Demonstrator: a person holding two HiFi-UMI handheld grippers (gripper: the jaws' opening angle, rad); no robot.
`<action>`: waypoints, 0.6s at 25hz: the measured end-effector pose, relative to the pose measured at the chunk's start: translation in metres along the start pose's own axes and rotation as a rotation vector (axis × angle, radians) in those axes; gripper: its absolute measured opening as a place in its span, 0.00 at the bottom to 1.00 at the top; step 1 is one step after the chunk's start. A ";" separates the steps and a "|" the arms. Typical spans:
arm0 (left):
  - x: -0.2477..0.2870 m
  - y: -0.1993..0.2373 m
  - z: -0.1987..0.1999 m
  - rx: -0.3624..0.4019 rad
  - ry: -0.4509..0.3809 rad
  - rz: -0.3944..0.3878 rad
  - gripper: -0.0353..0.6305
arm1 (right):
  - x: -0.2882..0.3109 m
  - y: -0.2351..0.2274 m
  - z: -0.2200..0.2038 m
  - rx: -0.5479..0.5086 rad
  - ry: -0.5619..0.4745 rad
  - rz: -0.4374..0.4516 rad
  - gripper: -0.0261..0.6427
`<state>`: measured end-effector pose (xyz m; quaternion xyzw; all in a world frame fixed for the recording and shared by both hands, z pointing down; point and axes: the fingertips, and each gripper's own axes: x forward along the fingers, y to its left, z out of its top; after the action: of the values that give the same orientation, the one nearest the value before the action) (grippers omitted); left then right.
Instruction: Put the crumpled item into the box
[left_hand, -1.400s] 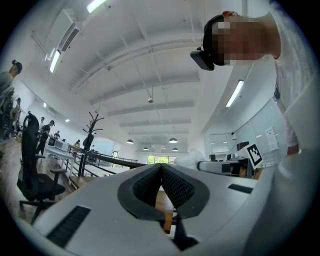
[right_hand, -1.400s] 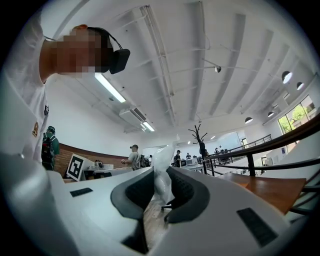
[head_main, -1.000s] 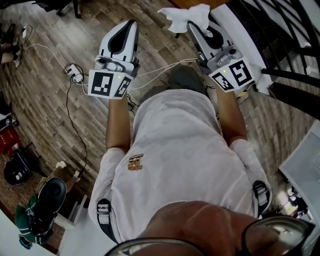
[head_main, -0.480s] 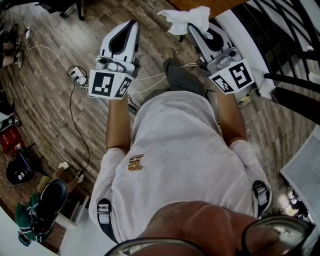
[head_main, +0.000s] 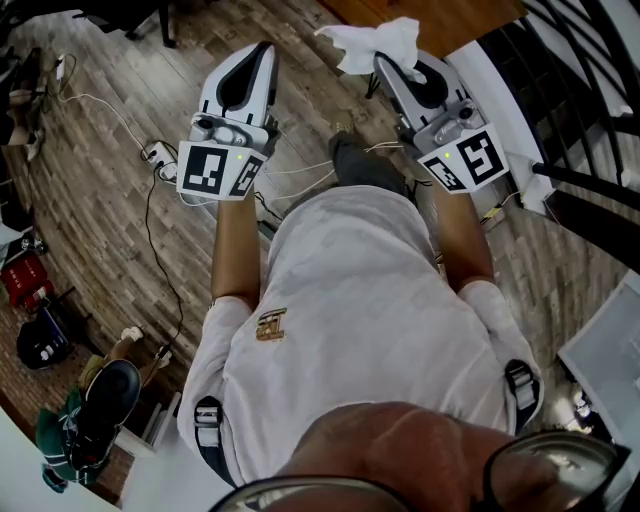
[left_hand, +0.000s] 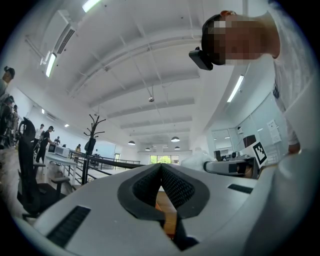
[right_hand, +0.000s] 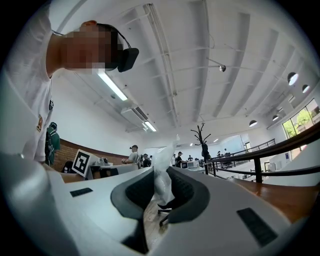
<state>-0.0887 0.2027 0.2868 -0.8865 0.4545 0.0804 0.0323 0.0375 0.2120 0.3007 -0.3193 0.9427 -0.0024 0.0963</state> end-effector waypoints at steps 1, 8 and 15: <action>0.012 0.013 -0.001 -0.001 0.003 -0.001 0.08 | 0.014 -0.012 -0.001 0.002 0.003 0.001 0.14; 0.085 0.070 -0.008 -0.004 0.015 -0.003 0.08 | 0.072 -0.079 0.000 0.006 0.013 0.000 0.14; 0.155 0.114 -0.022 -0.011 0.030 -0.007 0.08 | 0.119 -0.147 -0.007 0.015 0.035 -0.008 0.14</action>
<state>-0.0896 0.0092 0.2834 -0.8893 0.4516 0.0696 0.0210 0.0321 0.0231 0.2960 -0.3221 0.9430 -0.0152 0.0820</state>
